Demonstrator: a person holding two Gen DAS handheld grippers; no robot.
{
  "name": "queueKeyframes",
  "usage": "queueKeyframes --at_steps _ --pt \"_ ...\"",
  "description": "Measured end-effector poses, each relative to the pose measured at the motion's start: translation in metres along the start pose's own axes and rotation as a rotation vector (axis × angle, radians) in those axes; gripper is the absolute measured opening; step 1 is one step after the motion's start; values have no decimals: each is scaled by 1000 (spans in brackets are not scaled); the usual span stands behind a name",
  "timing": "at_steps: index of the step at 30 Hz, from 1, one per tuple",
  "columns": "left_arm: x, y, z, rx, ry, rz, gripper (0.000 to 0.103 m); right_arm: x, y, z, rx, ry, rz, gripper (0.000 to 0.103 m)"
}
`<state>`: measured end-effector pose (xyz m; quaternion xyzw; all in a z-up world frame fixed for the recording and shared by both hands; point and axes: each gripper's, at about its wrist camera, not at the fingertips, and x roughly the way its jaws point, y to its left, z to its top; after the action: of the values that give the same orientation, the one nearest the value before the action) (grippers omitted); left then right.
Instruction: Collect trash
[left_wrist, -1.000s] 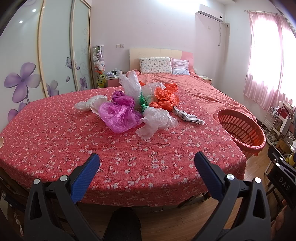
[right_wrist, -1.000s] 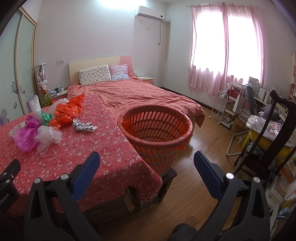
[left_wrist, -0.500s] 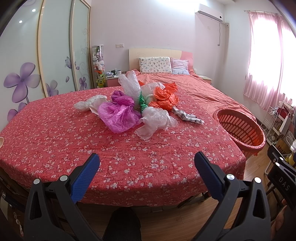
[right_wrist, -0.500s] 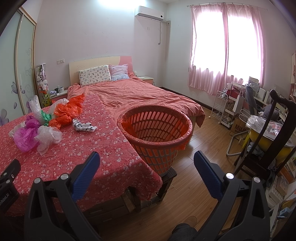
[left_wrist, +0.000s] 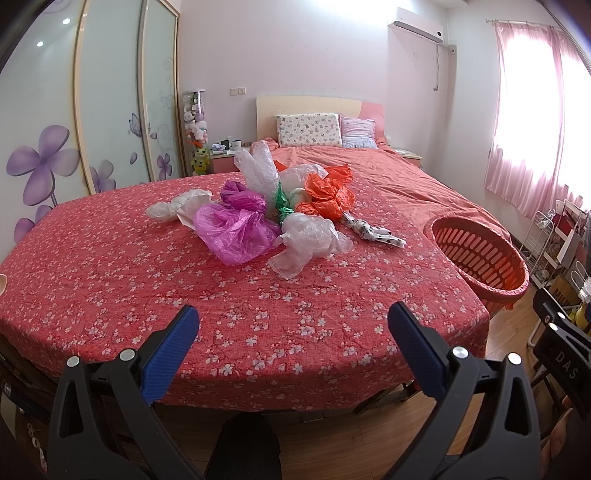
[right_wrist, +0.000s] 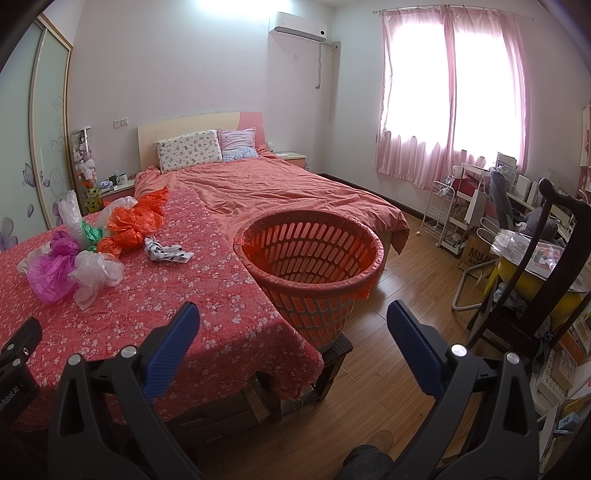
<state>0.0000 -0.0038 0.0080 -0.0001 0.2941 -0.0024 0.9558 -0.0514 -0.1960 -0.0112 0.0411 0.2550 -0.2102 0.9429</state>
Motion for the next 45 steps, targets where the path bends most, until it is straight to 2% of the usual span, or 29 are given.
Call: queueKeyframes --at_steps 40,45 --pt "7 1 -5 -3 3 1 101 1 -2 0 3 0 -1 99" --pt "14 9 -3 -25 10 21 101 8 3 4 16 12 32 99"
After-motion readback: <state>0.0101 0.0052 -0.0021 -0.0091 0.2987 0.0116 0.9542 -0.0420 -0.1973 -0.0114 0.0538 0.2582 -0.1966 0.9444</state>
